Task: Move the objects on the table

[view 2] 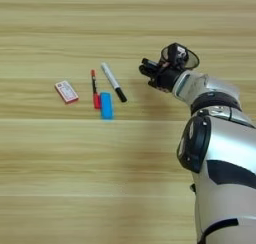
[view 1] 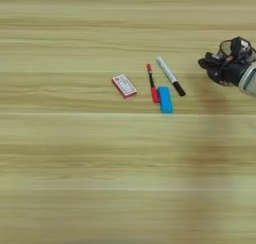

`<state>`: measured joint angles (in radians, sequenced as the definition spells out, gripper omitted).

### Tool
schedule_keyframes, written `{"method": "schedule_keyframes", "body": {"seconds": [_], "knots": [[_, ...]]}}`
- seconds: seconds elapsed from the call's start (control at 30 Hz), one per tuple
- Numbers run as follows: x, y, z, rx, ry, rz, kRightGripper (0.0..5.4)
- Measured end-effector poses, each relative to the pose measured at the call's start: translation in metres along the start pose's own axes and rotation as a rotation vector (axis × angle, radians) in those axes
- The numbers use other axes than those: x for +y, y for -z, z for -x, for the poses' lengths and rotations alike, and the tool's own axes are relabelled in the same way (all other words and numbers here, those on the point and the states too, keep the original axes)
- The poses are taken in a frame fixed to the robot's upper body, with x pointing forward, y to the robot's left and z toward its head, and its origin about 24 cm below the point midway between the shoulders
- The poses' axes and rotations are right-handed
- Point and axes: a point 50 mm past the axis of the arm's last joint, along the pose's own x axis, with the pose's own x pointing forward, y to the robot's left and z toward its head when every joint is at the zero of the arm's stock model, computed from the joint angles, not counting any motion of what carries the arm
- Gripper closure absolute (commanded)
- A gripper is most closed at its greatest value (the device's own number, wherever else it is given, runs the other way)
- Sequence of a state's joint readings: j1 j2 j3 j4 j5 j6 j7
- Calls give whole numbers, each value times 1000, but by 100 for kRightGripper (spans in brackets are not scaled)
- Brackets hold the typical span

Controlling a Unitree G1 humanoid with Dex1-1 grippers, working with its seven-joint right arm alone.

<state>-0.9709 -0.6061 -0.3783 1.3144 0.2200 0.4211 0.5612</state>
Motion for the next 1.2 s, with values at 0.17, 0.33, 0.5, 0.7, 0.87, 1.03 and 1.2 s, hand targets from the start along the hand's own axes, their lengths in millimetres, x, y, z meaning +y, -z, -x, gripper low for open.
{"method": "schedule_keyframes", "body": {"seconds": [0.17,0.33,0.5,0.7,0.87,1.03,1.2], "knots": [[0,-4,0,-22,-2,13,536],[2,-21,4,-90,5,37,536],[-4,-47,16,-187,44,55,536],[-10,-64,26,-280,124,61,536],[-14,-61,25,-275,182,48,536],[-15,-56,23,-257,199,45,536],[-15,-52,21,-244,211,44,536]]}}
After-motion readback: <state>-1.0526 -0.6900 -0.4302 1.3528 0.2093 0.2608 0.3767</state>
